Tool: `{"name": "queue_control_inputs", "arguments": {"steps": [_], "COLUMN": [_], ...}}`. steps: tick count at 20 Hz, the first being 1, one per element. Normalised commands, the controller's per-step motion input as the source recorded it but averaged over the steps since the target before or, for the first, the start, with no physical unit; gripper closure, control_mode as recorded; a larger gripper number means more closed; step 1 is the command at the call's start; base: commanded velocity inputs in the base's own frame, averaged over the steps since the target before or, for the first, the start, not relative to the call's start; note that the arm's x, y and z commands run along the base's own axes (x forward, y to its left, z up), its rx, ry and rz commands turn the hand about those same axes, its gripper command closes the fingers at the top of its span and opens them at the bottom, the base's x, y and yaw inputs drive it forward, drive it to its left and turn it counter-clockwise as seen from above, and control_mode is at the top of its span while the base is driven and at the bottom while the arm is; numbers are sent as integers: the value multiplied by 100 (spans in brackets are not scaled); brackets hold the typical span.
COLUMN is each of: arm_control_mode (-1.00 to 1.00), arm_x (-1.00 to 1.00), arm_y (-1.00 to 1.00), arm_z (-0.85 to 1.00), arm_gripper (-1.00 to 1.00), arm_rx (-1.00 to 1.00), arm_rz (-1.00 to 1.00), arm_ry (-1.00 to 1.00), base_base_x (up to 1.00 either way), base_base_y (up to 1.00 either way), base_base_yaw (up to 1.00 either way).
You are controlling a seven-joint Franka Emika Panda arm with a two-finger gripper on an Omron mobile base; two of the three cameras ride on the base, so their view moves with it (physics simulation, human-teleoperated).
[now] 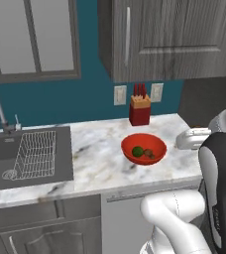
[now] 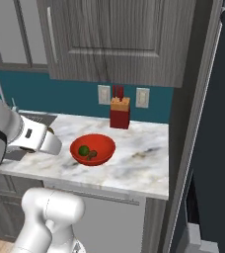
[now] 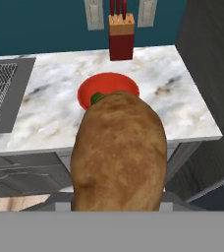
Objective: Take the potato, chicken drumstick, and lime from the freezer and place them in the bowl on the counter.
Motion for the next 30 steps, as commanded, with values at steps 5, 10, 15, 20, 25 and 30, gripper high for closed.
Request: {"name": "queue_control_inputs", "arguments": {"steps": [5, 10, 15, 20, 25, 30], "arm_control_mode": [100, 100, 100, 100, 100, -100], "arm_x": [0, 0, 0, 0, 0, 13], "arm_y": [0, 0, 0, 0, 0, 2], "arm_z": [0, 0, 0, 0, 0, -5], "arm_gripper": [100, 100, 100, 100, 100, 100], "arm_rx": [0, 0, 0, 0, 0, 0], "arm_rz": [0, 0, 0, 0, 0, 0], "arm_ry": [0, 0, 0, 0, 0, 1], "base_base_x": [39, 40, 37, 50, 47, 37], "base_base_y": [4, 19, 24, 25, 21, 6], "base_base_yaw": [-9, -17, -12, 0, 0, 0]}}
